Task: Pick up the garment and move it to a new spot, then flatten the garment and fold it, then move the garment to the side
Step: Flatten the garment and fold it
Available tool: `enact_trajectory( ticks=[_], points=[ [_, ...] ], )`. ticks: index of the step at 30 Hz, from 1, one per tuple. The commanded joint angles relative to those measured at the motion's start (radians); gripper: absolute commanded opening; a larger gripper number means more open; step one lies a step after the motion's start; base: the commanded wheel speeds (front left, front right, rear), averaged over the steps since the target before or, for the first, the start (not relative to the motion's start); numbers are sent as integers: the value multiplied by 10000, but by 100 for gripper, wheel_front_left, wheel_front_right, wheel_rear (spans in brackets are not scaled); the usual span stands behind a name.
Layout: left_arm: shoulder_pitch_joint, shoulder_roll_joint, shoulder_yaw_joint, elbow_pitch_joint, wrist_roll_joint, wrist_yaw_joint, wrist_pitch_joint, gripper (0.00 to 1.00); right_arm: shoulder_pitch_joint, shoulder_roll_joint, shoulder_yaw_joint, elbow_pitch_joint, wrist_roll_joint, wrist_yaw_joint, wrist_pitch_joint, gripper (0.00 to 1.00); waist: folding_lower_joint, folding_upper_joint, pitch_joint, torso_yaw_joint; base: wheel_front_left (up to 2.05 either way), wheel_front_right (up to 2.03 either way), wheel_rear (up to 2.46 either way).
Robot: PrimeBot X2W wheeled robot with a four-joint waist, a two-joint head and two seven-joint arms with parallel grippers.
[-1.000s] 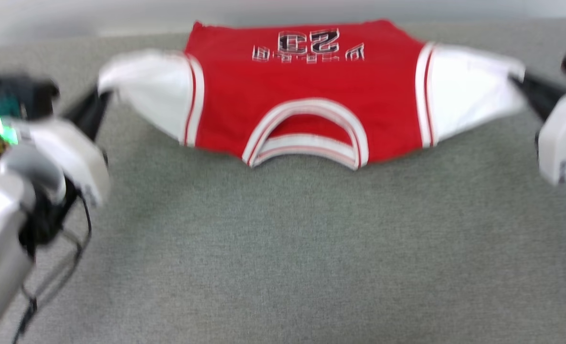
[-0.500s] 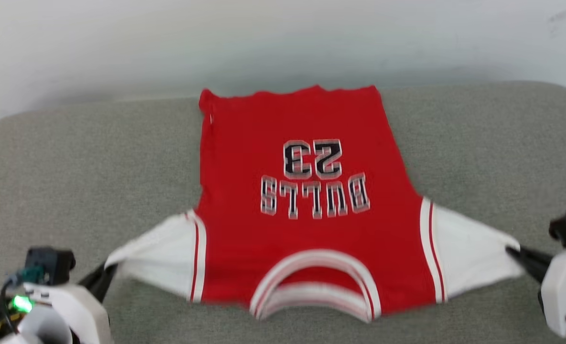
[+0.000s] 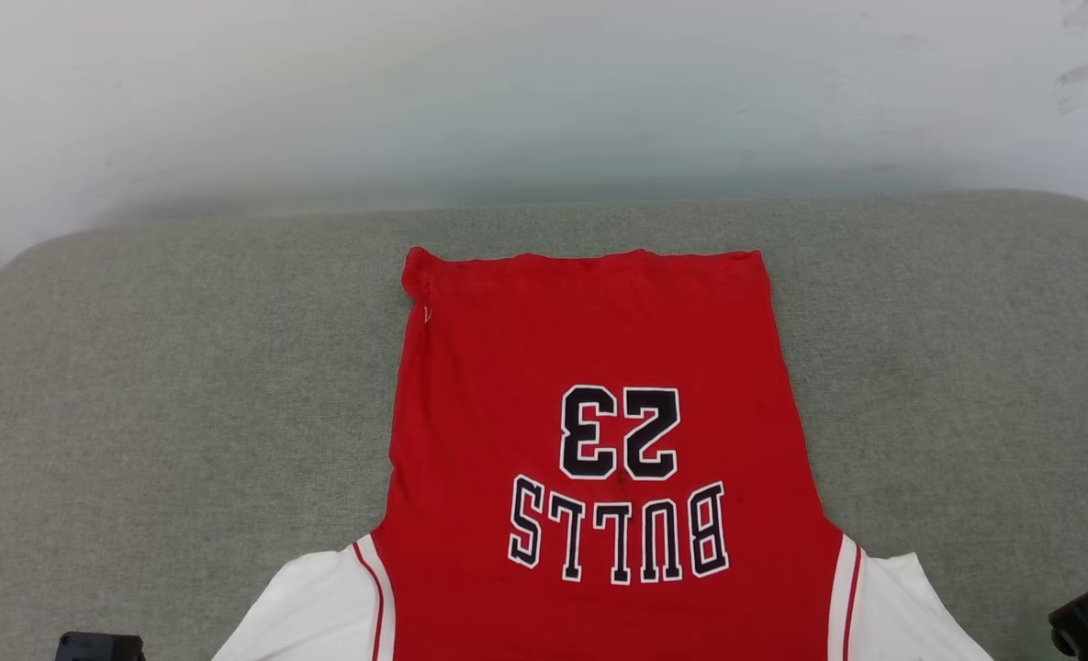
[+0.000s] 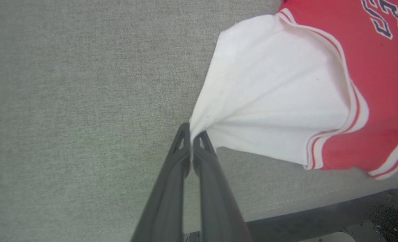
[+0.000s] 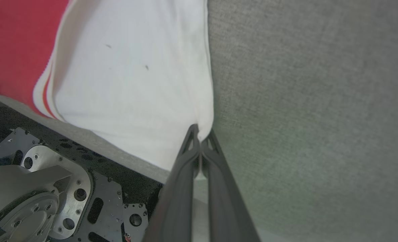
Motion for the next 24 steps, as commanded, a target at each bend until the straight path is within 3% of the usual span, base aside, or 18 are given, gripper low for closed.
enact_trajectory(
  ticks=[1, 2, 3, 4, 5, 9, 17, 20, 24],
  points=[
    [54, -20, 37, -8, 40, 93, -57, 0, 232, -106, -136, -35, 54, -21, 245, 0, 3, 0, 51, 39, 0, 0, 0],
    [9, -89, 16, -51, 84, 107, -73, 0, 371, -69, -206, -118, 84, -21, 419, 0, 3, 0, 89, 71, 0, 0, 0],
    [-73, -159, -8, -82, 118, 123, -78, 0, 421, -30, -319, -205, 71, -21, 547, 9, 3, 0, 127, 97, 0, 0, 0],
    [-172, -221, -11, -120, 180, 117, -105, 0, 441, -2, -446, -312, 23, -21, 655, 65, 3, 0, 177, 109, 0, 0, 0],
    [-275, -271, -10, -150, 236, 140, -126, 0, 428, 14, -584, -452, -40, -20, 712, 100, 3, 0, 238, 121, 0, 0, 0],
    [-655, -490, 59, -323, 514, 267, -271, 0, 1, -60, -1307, -931, -518, -16, 827, 100, 3, 0, 512, 187, 0, 0, 0],
    [-1584, -644, 132, -1037, 1386, 646, -435, 0, -1981, -235, -3695, -1963, -1328, -17, 1099, 100, 3, 0, 1707, 608, 0, 0, 0],
    [-1964, -805, 116, -1321, 1689, 802, -431, 0, -3185, -117, -4209, -2189, -1526, -17, 1933, 100, 3, 0, 2277, 843, 0, 0, 0],
    [-2434, -1012, 164, -1676, 2043, 942, -545, 0, -5077, 55, -4043, -2158, -1566, -15, 3937, 100, 3, 0, 3067, 1175, 0, 0, 0]
  ],
)
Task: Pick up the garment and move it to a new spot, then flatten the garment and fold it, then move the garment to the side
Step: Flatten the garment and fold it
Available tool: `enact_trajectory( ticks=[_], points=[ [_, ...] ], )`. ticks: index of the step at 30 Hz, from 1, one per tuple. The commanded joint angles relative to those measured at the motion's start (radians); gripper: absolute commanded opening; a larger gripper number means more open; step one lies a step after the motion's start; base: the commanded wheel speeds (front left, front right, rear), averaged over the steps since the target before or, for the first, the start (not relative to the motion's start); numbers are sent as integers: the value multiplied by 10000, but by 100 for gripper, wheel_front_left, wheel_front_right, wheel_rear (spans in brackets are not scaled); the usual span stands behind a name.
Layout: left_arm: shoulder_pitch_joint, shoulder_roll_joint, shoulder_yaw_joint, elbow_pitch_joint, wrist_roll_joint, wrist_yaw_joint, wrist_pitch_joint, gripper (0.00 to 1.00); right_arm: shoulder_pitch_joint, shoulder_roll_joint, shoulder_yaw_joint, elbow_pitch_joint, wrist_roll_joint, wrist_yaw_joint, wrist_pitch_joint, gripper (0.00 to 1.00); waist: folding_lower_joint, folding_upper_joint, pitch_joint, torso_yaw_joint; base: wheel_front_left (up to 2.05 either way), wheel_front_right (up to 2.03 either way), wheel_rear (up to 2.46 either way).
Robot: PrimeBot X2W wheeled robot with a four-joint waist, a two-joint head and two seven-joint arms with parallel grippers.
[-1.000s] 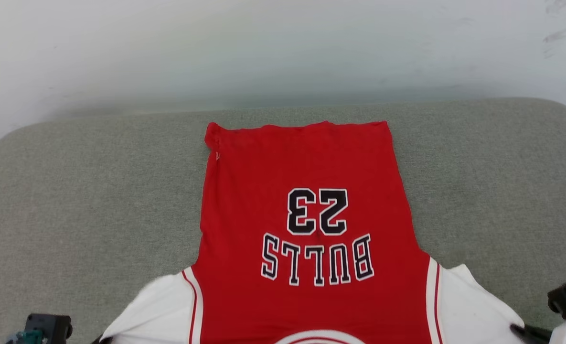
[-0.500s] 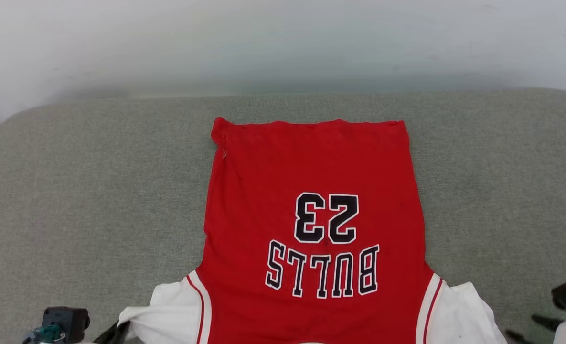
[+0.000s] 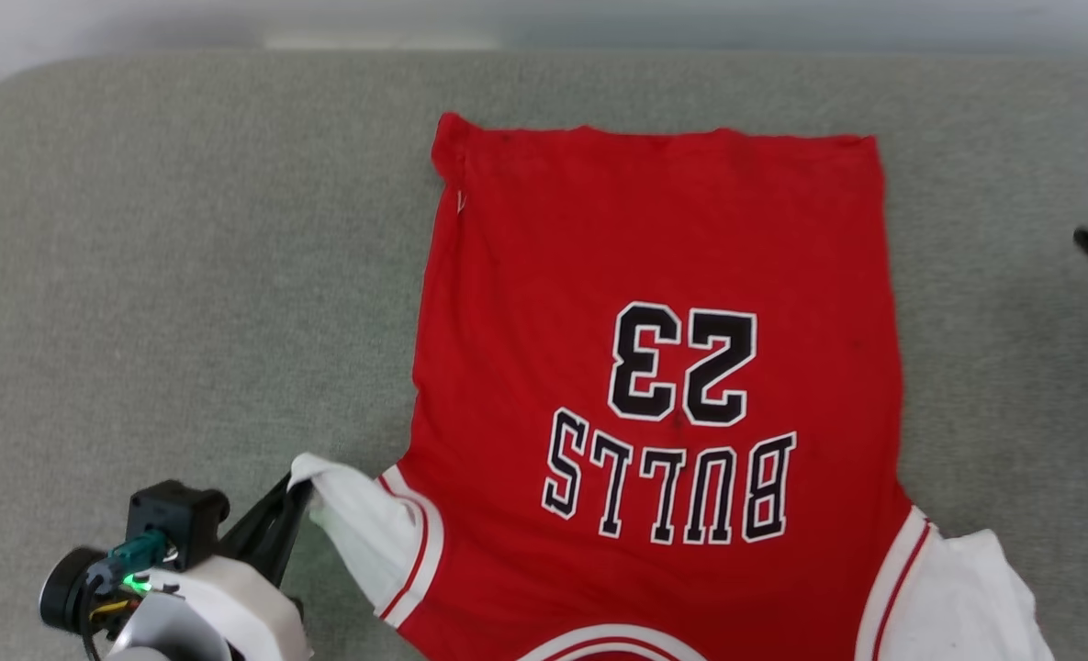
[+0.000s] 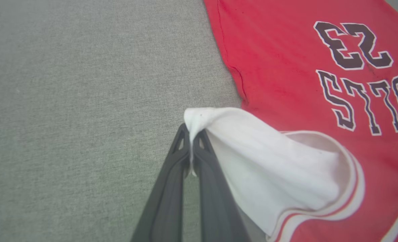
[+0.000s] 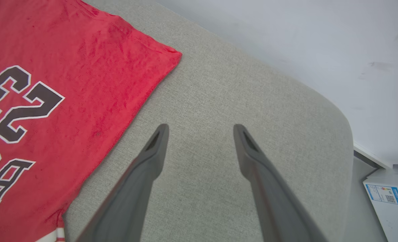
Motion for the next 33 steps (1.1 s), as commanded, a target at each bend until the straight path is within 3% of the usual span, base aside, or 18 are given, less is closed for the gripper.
enact_trajectory(
  ticks=[1, 7, 11, 18, 26, 27, 28, 33],
  points=[
    [-300, -75, 38, -93, 215, 79, -71, 0, -805, 151, 163, 120, 53, -9, 775, 100, -2, 0, 818, 498, 0, 0, 0],
    [-1001, -534, -98, -356, 736, 87, -118, 0, -3511, 704, 646, 1110, 249, -7, 3780, 100, -2, 0, 1845, 1161, 0, 0, 0],
    [-1462, -894, -210, -390, 1035, 30, -195, 0, -4685, 1067, 679, 2005, -39, -7, 4912, 100, -2, 0, 2428, 1608, 0, 0, 0],
    [-2053, -1499, -246, -363, 1323, -66, -417, 0, -5559, 1914, 232, 3407, -562, -7, 5132, 100, -2, 0, 3280, 2163, 0, 0, 0],
    [-2337, -1656, -341, -375, 1584, -34, -421, 0, -4594, 2295, 808, 4208, -528, -4, 5359, 100, -2, 0, 3593, 2302, 0, 0, 0],
    [-2346, -1659, -351, -340, 1612, -23, -418, 0, -4499, 2286, 903, 4181, -547, -4, 5311, 27, -2, 0, 3584, 2296, 0, 0, 0],
    [-2355, -1677, -358, -311, 1606, -25, -419, 0, -4469, 2239, 956, 4123, -515, -4, 5251, 0, -2, 0, 3556, 2280, 0, 0, 0],
    [-2127, -1792, -279, -149, 1408, -10, -555, 0, -4981, 2011, 843, 3886, -429, -6, 4487, 0, -2, 0, 3060, 2068, 0, 0, 0]
  ],
)
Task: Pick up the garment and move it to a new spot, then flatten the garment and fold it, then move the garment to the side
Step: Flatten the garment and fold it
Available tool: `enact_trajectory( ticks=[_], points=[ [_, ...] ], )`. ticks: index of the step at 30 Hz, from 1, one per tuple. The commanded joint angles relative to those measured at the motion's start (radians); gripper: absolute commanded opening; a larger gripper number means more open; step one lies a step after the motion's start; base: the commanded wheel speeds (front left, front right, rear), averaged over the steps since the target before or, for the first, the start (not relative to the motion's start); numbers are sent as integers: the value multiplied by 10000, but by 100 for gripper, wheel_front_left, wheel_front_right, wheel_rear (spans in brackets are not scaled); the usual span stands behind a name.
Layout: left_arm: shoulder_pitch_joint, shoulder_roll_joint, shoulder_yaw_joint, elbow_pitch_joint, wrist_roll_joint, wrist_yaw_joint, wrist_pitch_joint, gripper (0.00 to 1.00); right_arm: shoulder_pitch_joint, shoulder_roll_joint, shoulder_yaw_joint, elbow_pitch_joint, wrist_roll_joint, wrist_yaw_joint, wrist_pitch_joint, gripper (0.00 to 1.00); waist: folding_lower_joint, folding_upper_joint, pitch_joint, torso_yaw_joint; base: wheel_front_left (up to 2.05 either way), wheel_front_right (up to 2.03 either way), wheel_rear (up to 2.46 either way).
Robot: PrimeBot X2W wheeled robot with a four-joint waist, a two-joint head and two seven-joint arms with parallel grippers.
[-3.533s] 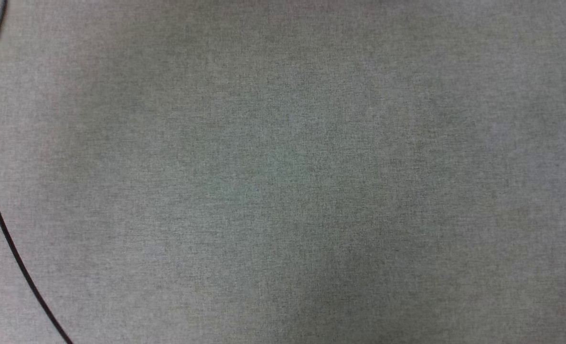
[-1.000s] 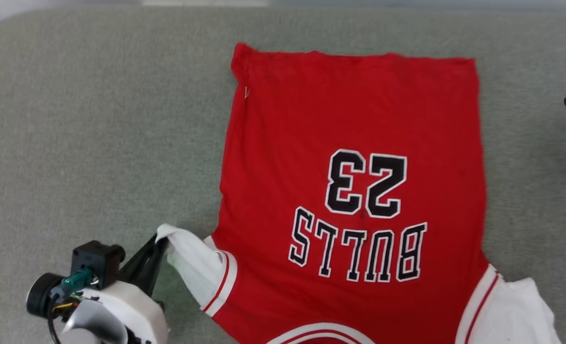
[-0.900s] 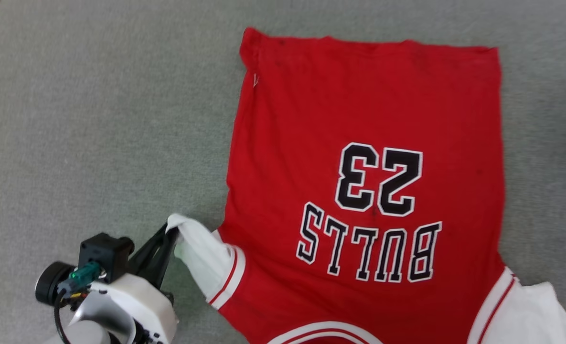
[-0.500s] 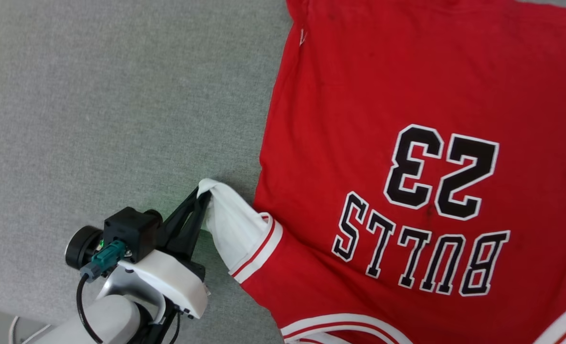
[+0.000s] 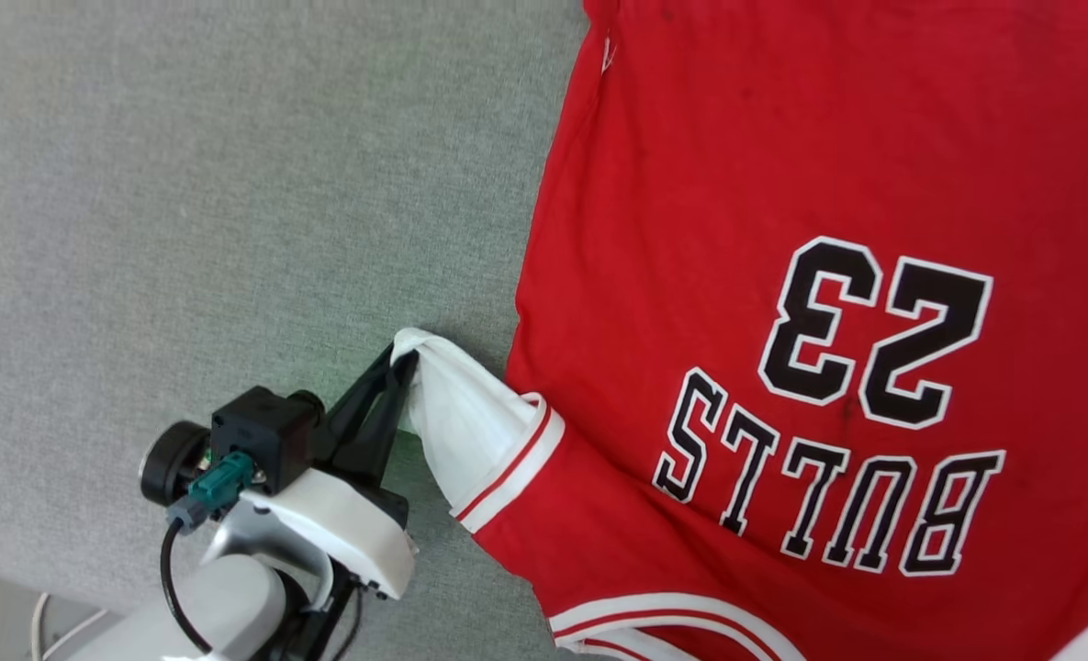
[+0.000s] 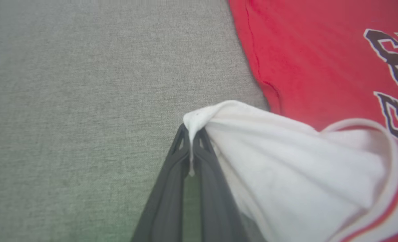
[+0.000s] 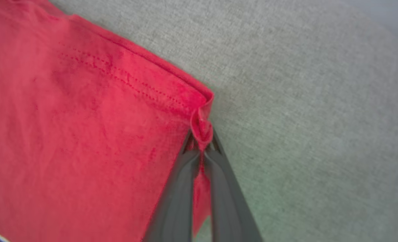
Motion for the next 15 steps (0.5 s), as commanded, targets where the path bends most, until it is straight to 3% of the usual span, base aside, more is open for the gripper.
enact_trajectory(
  ticks=[1, 9, 15],
  points=[
    [167, -105, 56, 25, -104, 10, -99, 0, 270, -26, 224, 26, 62, -4, -74, 0, -1, 0, -370, -147, 0, 0, 0],
    [1002, 115, 273, 338, -546, 160, -293, 0, 1052, -1045, 1309, -1208, 1046, -5, -1090, 0, -1, 0, -2009, -772, 0, 0, 0],
    [1772, 384, 436, 442, -895, 305, -402, 0, 2931, -2522, 1959, -2963, 1963, -5, -1773, 0, -1, 0, -2909, -1262, 0, 0, 0]
  ],
)
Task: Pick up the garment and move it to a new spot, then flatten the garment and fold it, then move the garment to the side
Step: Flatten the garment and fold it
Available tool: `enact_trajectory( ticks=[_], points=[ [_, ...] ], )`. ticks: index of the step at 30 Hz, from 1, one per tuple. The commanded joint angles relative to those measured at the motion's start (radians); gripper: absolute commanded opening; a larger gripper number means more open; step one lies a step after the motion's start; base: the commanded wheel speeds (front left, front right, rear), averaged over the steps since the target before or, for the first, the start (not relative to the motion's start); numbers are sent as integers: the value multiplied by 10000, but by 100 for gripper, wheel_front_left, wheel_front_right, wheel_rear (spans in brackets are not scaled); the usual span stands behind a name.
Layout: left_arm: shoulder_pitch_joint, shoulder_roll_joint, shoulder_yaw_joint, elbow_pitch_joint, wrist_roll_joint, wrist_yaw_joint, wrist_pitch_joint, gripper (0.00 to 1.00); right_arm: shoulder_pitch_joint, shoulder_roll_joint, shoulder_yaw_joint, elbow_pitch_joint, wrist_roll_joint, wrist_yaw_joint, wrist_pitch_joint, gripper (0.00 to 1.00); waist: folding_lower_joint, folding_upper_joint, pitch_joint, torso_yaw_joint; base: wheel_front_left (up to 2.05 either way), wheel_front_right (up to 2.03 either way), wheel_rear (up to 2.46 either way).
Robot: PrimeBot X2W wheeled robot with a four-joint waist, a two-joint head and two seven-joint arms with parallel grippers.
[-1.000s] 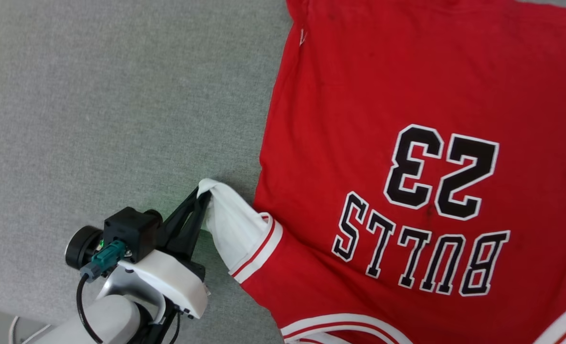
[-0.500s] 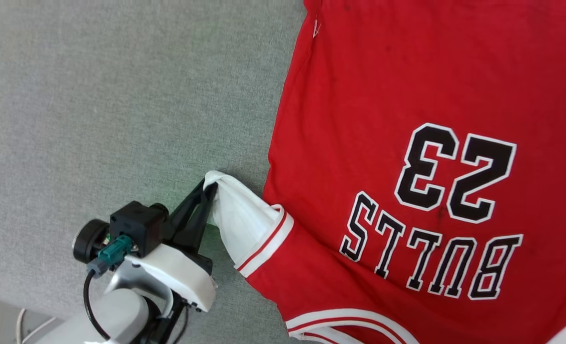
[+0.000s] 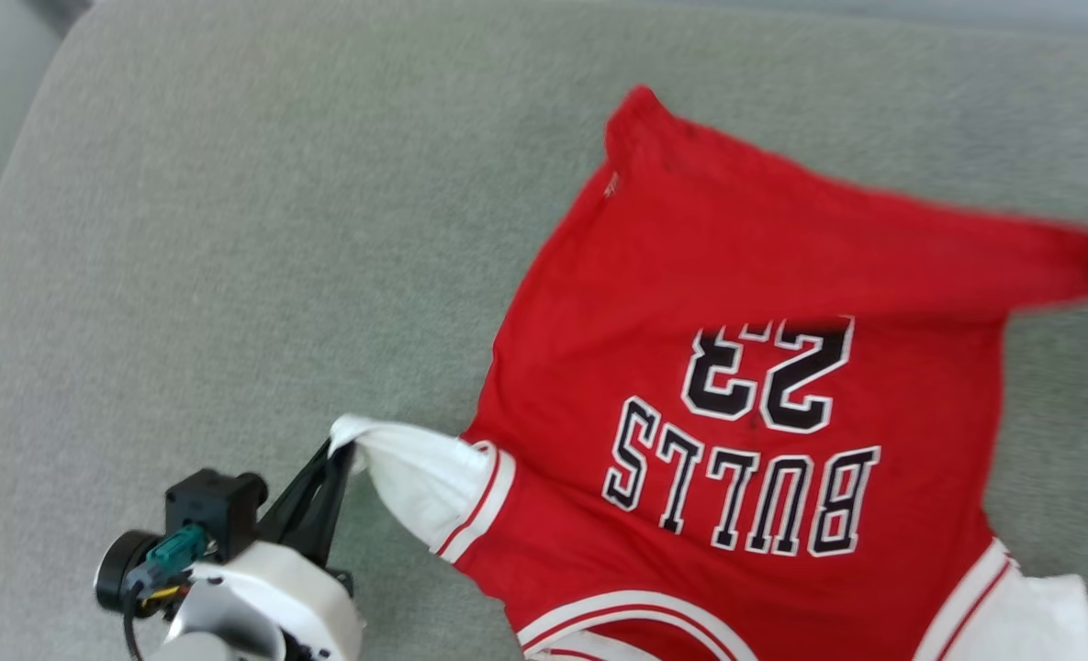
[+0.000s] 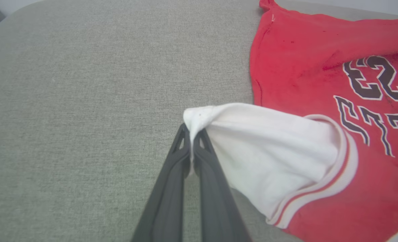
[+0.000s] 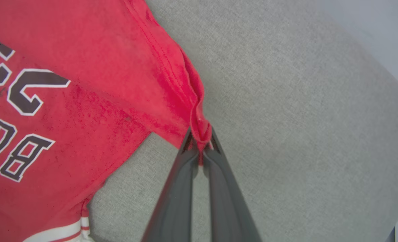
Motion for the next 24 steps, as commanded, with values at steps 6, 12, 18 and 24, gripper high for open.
enact_trajectory(
  ticks=[6, 12, 18, 24],
  points=[
    [710, 195, 181, 163, -261, 92, -143, 0, 2632, -1345, 32, -1078, 740, -7, -836, 0, 0, 0, -1025, -849, 0, 0, 0],
    [1057, 250, 245, 262, -349, 62, -194, 0, 5367, -1924, -172, -1109, 1325, -7, -1702, 0, 0, 0, -1365, -1149, 0, 0, 0],
    [1123, 206, 200, 363, -332, -21, -209, 0, 7923, -1397, -389, -328, 1901, -7, -2484, 0, 0, 0, -1430, -1200, 0, 0, 0],
    [1132, 179, 164, 497, -344, -79, -215, 0, 8604, -766, -908, -94, 1765, -9, -2863, 64, 0, 0, -1402, -1260, 0, 0, 0]
  ],
)
